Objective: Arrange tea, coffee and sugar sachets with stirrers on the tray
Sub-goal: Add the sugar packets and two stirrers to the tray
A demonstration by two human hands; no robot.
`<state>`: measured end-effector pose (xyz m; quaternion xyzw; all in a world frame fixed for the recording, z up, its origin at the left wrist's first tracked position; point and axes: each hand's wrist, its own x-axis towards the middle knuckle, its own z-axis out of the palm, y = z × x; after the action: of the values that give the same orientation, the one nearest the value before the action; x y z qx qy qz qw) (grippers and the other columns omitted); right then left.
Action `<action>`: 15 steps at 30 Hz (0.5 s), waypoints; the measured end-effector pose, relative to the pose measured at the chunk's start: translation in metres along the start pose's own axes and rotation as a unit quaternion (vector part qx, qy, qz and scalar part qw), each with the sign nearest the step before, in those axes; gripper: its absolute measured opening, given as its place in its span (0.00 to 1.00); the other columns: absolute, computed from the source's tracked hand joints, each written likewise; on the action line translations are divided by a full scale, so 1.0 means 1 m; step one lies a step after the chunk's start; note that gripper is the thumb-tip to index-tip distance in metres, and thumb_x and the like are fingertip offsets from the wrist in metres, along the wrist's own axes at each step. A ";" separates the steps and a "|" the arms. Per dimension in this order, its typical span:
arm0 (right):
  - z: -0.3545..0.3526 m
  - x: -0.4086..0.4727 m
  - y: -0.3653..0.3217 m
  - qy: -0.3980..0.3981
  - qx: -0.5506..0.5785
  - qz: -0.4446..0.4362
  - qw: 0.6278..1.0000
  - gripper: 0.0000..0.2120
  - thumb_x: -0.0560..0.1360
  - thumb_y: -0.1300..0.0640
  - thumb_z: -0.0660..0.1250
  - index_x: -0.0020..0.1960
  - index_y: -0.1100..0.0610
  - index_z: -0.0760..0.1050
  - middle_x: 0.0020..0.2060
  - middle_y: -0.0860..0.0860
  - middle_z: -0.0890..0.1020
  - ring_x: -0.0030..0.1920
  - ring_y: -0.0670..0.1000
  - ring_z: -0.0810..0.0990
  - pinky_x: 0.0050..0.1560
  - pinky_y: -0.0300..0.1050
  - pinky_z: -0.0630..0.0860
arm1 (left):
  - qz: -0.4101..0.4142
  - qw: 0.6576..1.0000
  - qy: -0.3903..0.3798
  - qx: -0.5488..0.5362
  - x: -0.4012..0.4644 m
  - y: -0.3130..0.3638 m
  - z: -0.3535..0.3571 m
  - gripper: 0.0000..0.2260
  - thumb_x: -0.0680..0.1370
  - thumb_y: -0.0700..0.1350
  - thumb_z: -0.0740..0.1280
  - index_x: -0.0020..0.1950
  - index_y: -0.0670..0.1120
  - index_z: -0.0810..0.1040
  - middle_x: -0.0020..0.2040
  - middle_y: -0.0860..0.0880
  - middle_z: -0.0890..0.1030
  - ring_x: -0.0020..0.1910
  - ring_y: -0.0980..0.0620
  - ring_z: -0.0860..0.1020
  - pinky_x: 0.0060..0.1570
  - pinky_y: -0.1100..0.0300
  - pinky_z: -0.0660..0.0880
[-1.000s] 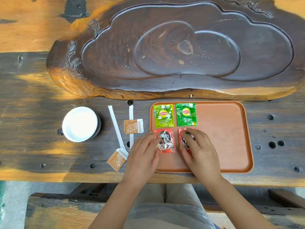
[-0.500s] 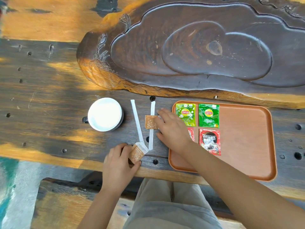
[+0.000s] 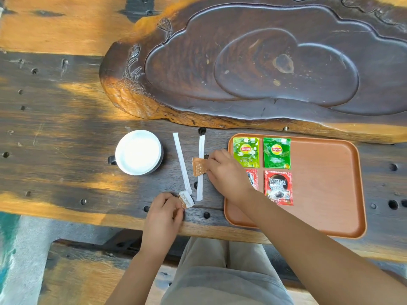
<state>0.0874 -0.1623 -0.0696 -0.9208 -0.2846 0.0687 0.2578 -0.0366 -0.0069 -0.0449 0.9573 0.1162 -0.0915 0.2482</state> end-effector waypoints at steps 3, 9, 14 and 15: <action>-0.018 -0.015 0.000 0.042 0.067 0.021 0.997 0.05 0.66 0.69 0.71 0.38 0.62 0.77 0.38 0.56 0.80 0.41 0.57 0.78 0.38 0.48 0.77 | -0.022 0.999 0.022 -0.037 0.000 0.004 -0.008 0.08 0.67 0.32 0.72 0.39 0.43 0.77 0.43 0.50 0.73 0.42 0.50 0.74 0.42 0.60 0.68; -0.066 -0.096 0.028 0.105 0.054 0.074 0.990 0.03 0.71 0.61 0.67 0.42 0.60 0.79 0.45 0.55 0.80 0.49 0.52 0.75 0.52 0.34 0.67 | 0.102 0.992 0.021 -0.074 -0.002 0.054 -0.005 0.02 0.71 0.38 0.68 0.42 0.43 0.78 0.46 0.49 0.74 0.46 0.56 0.70 0.49 0.72 0.65; -0.076 -0.160 0.050 0.055 -0.006 0.059 0.997 0.04 0.74 0.59 0.62 0.43 0.58 0.74 0.43 0.56 0.80 0.48 0.54 0.75 0.48 0.43 0.72 | 0.245 0.967 -0.058 -0.042 -0.003 0.091 0.038 0.01 0.72 0.39 0.64 0.42 0.42 0.75 0.46 0.48 0.73 0.44 0.49 0.73 0.42 0.55 0.73; -0.075 -0.168 0.053 0.041 -0.015 0.059 0.997 0.05 0.74 0.60 0.62 0.42 0.59 0.76 0.44 0.56 0.80 0.48 0.54 0.75 0.47 0.44 0.73 | 0.257 0.963 -0.071 -0.033 -0.003 0.095 0.044 0.00 0.72 0.38 0.65 0.41 0.42 0.75 0.44 0.47 0.75 0.43 0.49 0.74 0.40 0.53 0.74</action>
<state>-0.0052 -0.3258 -0.0360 -0.9419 -0.2196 0.0422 0.2505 -0.0189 -0.1095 -0.0393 0.9373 -0.1484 -0.0890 0.3026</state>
